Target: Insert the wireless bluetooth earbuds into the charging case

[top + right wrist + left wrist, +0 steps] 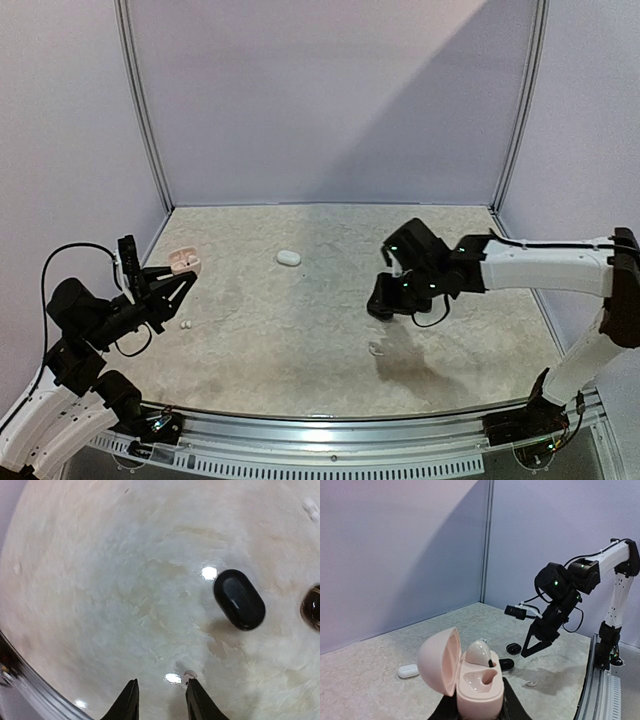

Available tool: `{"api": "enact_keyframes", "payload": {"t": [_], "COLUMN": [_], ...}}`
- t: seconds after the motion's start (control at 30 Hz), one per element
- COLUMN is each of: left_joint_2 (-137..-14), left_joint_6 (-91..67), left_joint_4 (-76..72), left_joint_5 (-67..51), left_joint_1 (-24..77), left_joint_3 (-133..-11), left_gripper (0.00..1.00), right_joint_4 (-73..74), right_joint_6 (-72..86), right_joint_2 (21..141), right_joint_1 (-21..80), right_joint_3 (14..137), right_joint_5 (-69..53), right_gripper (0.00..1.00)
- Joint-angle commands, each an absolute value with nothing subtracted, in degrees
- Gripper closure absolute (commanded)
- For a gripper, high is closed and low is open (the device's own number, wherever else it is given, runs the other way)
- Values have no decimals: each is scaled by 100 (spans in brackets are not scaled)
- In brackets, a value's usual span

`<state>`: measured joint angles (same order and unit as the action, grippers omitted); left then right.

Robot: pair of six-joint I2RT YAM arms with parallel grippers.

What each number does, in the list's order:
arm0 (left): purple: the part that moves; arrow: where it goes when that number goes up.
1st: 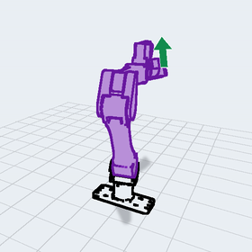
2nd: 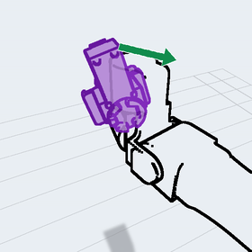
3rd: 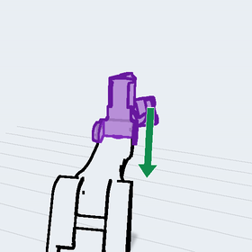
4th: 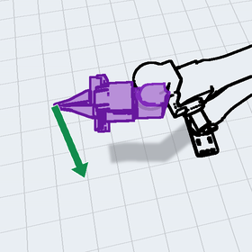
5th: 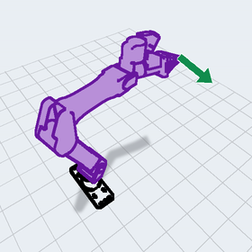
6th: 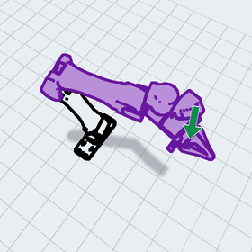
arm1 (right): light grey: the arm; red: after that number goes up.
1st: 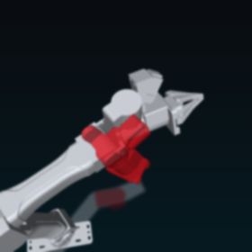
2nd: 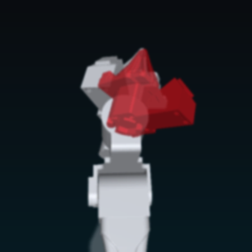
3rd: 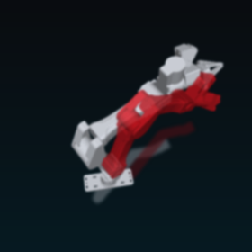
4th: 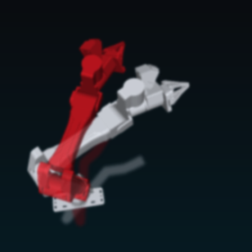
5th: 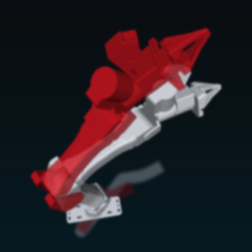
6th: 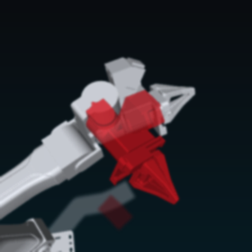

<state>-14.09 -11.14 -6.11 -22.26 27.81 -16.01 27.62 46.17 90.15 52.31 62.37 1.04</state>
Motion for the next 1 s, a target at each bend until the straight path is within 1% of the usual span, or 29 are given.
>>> {"api": "enact_keyframes", "payload": {"t": [0.0,0.13,0.2,0.23,0.33,0.4,0.53,0.7,0.8,0.97], "left_joint_2": [-1302,-1311,-1322,-1319,-1318,-1302,-1305,-1302,-1305,-1286], "left_joint_6": [-999,-976,-988,-998,-1005,-1010,-1011,-1011,-1020,-1004], "left_joint_4": [-535,-523,-536,-544,-554,-567,-580,-589,-598,-580], "left_joint_5": [-2238,-2257,-2267,-2275,-2285,-2282,-2279,-2285,-2298,-2294], "left_joint_1": [2711,2700,2704,2706,2710,2707,2707,2706,2707,2707], "left_joint_3": [-1551,-1556,-1553,-1549,-1547,-1532,-1537,-1530,-1527,-1527], "left_gripper": [100,100,100,100,100,100,100,100,100,100], "right_joint_4": [5267,5810,5861,5863,5939,5931,5788,5754,5623,5560], "right_joint_6": [1902,1880,2030,2101,2337,2462,2601,3085,3287,3422], "right_joint_2": [10259,11305,11501,11579,11673,11722,11824,11943,11966,12005], "right_joint_1": [5829,6000,6082,6104,6129,6126,6127,6088,6023,5914], "right_joint_3": [7155,7871,8109,8206,8373,8384,8457,8600,8523,8414], "right_joint_5": [697,1155,1308,1351,1561,1559,1145,921,794,701], "right_gripper": [61,52,43,40,39,41,50,51,54,66]}}
